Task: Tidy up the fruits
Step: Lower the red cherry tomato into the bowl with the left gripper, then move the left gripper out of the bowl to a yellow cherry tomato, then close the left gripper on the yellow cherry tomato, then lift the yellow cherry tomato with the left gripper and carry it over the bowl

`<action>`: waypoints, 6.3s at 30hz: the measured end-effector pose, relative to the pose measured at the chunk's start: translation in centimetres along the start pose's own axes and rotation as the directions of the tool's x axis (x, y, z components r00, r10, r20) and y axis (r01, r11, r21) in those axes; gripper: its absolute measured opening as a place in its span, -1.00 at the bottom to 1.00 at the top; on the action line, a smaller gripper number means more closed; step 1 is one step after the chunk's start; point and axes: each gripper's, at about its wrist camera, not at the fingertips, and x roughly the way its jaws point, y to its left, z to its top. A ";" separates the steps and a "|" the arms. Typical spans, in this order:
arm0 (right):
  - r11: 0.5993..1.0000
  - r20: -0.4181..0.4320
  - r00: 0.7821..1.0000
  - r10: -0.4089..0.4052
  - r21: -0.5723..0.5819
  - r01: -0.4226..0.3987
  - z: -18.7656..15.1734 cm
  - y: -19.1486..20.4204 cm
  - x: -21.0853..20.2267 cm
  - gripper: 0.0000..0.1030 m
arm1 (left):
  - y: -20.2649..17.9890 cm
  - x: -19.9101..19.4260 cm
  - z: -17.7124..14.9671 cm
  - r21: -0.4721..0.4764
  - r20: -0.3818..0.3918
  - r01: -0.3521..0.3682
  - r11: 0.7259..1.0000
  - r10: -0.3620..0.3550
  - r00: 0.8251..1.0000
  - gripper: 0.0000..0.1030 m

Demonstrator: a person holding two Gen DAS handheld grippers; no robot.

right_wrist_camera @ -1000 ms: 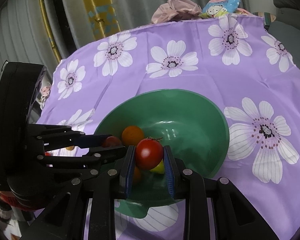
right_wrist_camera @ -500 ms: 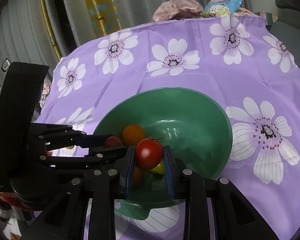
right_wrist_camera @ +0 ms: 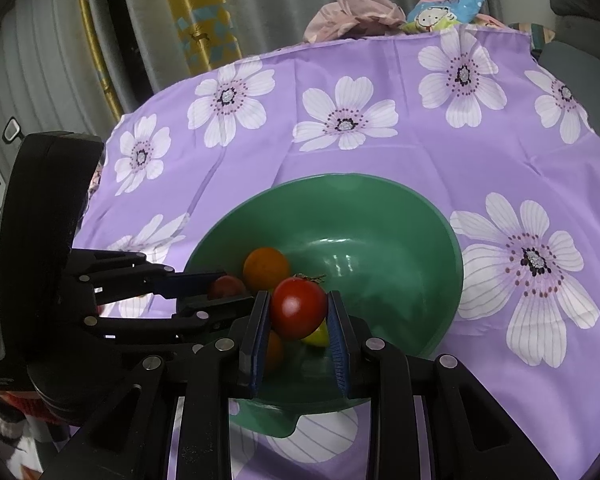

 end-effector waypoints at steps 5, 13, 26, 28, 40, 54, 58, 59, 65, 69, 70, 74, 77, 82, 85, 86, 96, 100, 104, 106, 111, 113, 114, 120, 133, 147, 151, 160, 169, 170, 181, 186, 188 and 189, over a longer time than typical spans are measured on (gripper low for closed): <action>1.000 -0.007 1.000 0.002 -0.003 -0.002 0.0 0.1 0.0 -0.43 | 0.1 0.1 0.0 -0.006 -0.004 -0.005 1.000 0.005 1.000 -0.48; 1.000 -0.021 1.000 -0.014 0.019 0.015 -0.2 -0.2 -0.1 -0.43 | 0.3 -0.2 -0.1 -0.023 0.002 -0.021 1.000 0.021 1.000 -0.42; 0.997 0.012 0.999 -0.039 0.069 0.039 -1.7 -0.3 -3.5 -0.29 | 3.0 -5.8 -4.3 -0.129 0.086 -0.031 0.991 0.042 0.995 0.19; 0.997 0.017 0.999 -0.031 0.066 0.030 -1.9 0.1 -4.1 -0.28 | 4.5 -6.6 -6.4 -0.183 0.066 -0.067 0.981 0.080 0.995 0.20; 0.994 -0.058 0.995 0.077 -0.067 -0.081 -5.0 5.9 -4.9 -0.18 | 11.1 -10.2 -20.9 -0.474 -0.058 -0.088 0.876 0.068 0.996 0.20; 0.970 -0.258 0.959 0.113 -0.180 -0.163 -7.9 14.3 0.9 -0.18 | 11.5 -11.4 -24.9 -0.492 0.003 0.008 0.871 -0.008 1.000 0.20; 0.974 -0.273 0.959 0.083 -0.180 -0.136 -7.4 14.8 2.6 -0.18 | 12.1 -11.5 -24.5 -0.490 0.035 0.039 0.871 -0.025 0.999 0.20; 0.975 -0.272 0.960 0.070 -0.185 -0.123 -7.3 14.9 3.0 -0.18 | 12.4 -11.5 -24.3 -0.492 0.046 0.048 0.869 -0.029 0.999 0.20; 0.979 -0.300 0.953 0.044 -0.178 -0.101 -6.8 14.8 5.3 -0.18 | 13.8 -10.5 -22.1 -0.480 0.059 0.064 0.875 -0.040 0.997 0.20; 0.981 -0.314 0.948 0.046 -0.166 -0.102 -6.5 14.5 6.3 -0.18 | 14.5 -9.2 -20.1 -0.444 0.029 0.045 0.895 -0.036 0.999 0.20; 0.981 -0.317 0.947 0.048 -0.163 -0.104 -6.5 14.5 6.5 -0.18 | 14.7 -8.9 -19.7 -0.434 0.024 0.038 0.900 -0.031 0.999 0.20; 0.981 -0.315 0.946 0.074 -0.150 -0.127 -6.1 14.4 7.0 -0.18 | 15.3 -7.5 -17.9 -0.405 -0.009 0.009 0.914 -0.014 1.000 0.20; 0.980 -0.312 0.947 0.083 -0.148 -0.134 -5.8 14.3 7.2 -0.20 | 16.0 -6.3 -16.5 -0.398 -0.037 -0.018 0.917 0.003 0.999 0.20; 0.973 -0.313 0.943 0.112 -0.160 -0.169 -5.9 14.3 7.3 -0.45 | 16.6 -4.2 -13.8 -0.383 -0.062 -0.047 0.923 0.025 0.998 0.18; 0.971 -0.309 0.943 0.124 -0.157 -0.179 -5.9 14.1 7.3 -0.45 | 16.7 -2.7 -12.4 -0.352 -0.094 -0.090 0.931 0.061 0.994 0.17; 0.971 -0.306 0.943 0.129 -0.154 -0.183 -5.9 14.0 7.2 -0.45 | 16.9 -2.2 -12.1 -0.351 -0.099 -0.091 0.932 0.060 0.993 0.17; 0.961 -0.289 0.939 0.184 -0.149 -0.235 -5.8 13.3 6.7 -0.45 | 17.5 0.5 -10.1 -0.374 -0.081 -0.096 0.922 0.070 0.994 -0.22; 0.959 -0.284 0.936 0.208 -0.129 -0.252 -5.6 12.9 6.6 -0.45 | 17.4 0.6 -9.9 -0.380 -0.062 -0.098 0.920 0.080 0.995 -0.38; 0.960 -0.282 0.937 0.209 -0.126 -0.252 -5.6 12.9 6.7 -0.45 | 17.3 0.5 -9.8 -0.381 -0.056 -0.089 0.920 0.073 0.996 -0.48; 0.960 -0.282 0.937 0.208 -0.126 -0.251 -5.6 12.8 6.8 -0.45 | 17.2 0.5 -9.9 -0.385 -0.057 -0.080 0.919 0.063 0.996 -0.48; 0.961 -0.278 0.939 0.203 -0.129 -0.246 -5.4 12.8 6.5 -0.45 | 16.3 -0.4 -10.5 -0.387 -0.062 -0.065 0.920 0.044 0.997 -0.48; 0.961 -0.273 0.941 0.200 -0.131 -0.242 -5.4 12.8 6.2 -0.45 | 15.6 -1.1 -10.9 -0.378 -0.061 -0.062 0.924 0.042 0.997 -0.48; 0.962 -0.271 0.942 0.199 -0.132 -0.241 -5.4 12.8 6.0 -0.45 | 15.3 -1.4 -11.0 -0.376 -0.060 -0.060 0.924 0.040 0.997 -0.48; 0.960 -0.252 0.947 0.198 -0.146 -0.240 -5.6 13.0 4.6 -0.45 | 12.9 -3.8 -11.9 -0.346 -0.056 -0.067 0.936 0.050 0.997 -0.48; 0.957 -0.203 0.959 0.196 -0.172 -0.232 -5.8 13.2 0.9 -0.44 | 9.7 -7.7 -14.5 -0.348 -0.031 -0.051 0.936 0.043 0.999 -0.48; 0.960 -0.140 0.970 0.200 -0.170 -0.222 -5.6 12.9 -1.6 -0.44 | 7.6 -9.8 -14.8 -0.326 -0.001 -0.047 0.944 0.049 0.999 -0.48; 0.963 -0.115 0.973 0.198 -0.161 -0.215 -5.3 12.3 -2.1 -0.44 | 7.2 -10.3 -14.4 -0.314 0.010 -0.043 0.949 0.049 0.999 -0.48; 0.978 -0.065 0.985 0.162 -0.121 -0.169 -4.7 9.9 -3.0 -0.44 | 5.9 -10.6 -12.4 -0.276 0.049 0.021 0.961 -0.008 0.999 -0.48; 0.991 -0.020 0.993 0.118 -0.068 -0.119 -4.0 7.2 -3.6 -0.44 | 4.3 -10.3 -9.2 -0.212 0.087 0.067 0.975 -0.049 0.995 -0.48; 0.991 -0.016 0.993 0.115 -0.065 -0.116 -4.0 7.0 -3.6 -0.44 | 4.1 -10.2 -8.6 -0.203 0.093 0.073 0.976 -0.055 0.994 -0.48; 0.996 0.044 0.995 0.086 -0.018 -0.086 -2.8 4.1 -3.9 -0.44 | 2.1 -9.0 -4.9 -0.131 0.113 0.079 0.988 -0.064 0.991 -0.48; 0.997 0.075 0.995 0.073 -0.006 -0.072 -2.1 2.8 -4.2 -0.44 | 0.8 -7.9 -3.2 -0.093 0.106 0.071 0.993 -0.061 0.993 -0.48; 0.998 0.085 0.994 0.067 -0.005 -0.067 -1.8 2.3 -4.3 -0.44 | 0.5 -7.5 -2.6 -0.082 0.103 0.064 0.995 -0.055 0.993 -0.48; 0.998 0.088 0.994 0.065 -0.004 -0.065 -1.7 2.1 -4.2 -0.44 | 0.4 -7.3 -2.3 -0.078 0.101 0.062 0.995 -0.054 0.993 -0.48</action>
